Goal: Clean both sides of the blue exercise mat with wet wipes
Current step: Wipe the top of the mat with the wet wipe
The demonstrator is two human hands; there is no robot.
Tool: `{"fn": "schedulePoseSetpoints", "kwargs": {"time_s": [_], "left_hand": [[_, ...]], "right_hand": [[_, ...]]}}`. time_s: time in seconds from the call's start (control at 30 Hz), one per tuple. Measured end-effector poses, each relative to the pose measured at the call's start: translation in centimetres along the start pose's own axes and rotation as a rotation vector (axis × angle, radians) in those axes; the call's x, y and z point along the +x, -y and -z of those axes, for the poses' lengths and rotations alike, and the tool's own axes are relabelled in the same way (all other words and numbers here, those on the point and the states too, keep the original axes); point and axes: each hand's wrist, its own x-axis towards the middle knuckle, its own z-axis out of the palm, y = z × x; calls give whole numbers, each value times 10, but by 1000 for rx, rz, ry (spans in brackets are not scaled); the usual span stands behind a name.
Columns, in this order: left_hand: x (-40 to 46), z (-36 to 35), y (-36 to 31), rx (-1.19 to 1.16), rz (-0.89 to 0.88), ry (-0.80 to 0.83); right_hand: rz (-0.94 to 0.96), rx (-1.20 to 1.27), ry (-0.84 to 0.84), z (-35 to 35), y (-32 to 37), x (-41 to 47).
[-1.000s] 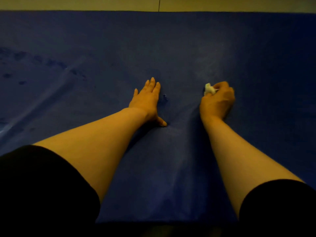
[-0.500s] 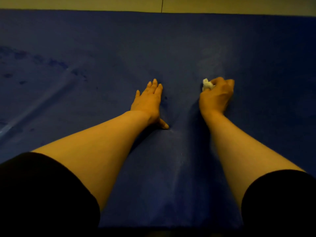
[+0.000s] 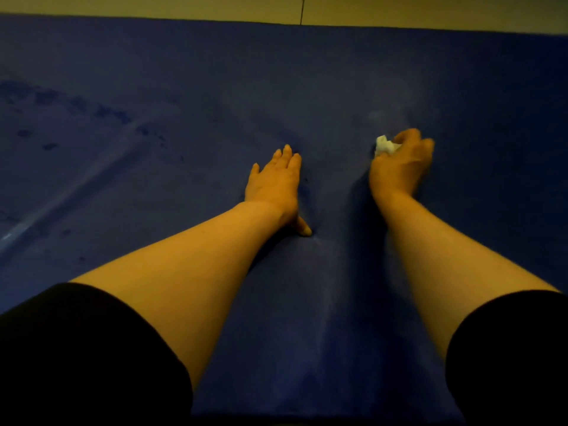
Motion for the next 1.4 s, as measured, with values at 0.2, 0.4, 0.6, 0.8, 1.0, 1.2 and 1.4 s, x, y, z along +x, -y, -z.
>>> {"fn": "schedulePoseSetpoints", "kwargs": {"time_s": [0.2,0.4,0.6,0.8,1.0,1.2,1.4], "left_hand": [[2,3,-2,10,-4,-1],[0,4,6,1,-37,6],[3,1,5,16,-32,-36],[9,10,19,7,-100,-123],[33,25,36,-76,-135,-206],[50,43,38,150,-156,-50],[78,103,41,288,-256,-51]], "right_hand": [[374,53,263,-25,32,-40],[122,11,133,-12,16,18],[243,-7,125,-28,40,-22],[366,-26,227,-33,41,-5],[140,-98,82,-22,26,33],[447,-53,278,-41,48,-2],[133,-150,153,-15,33,76]]}}
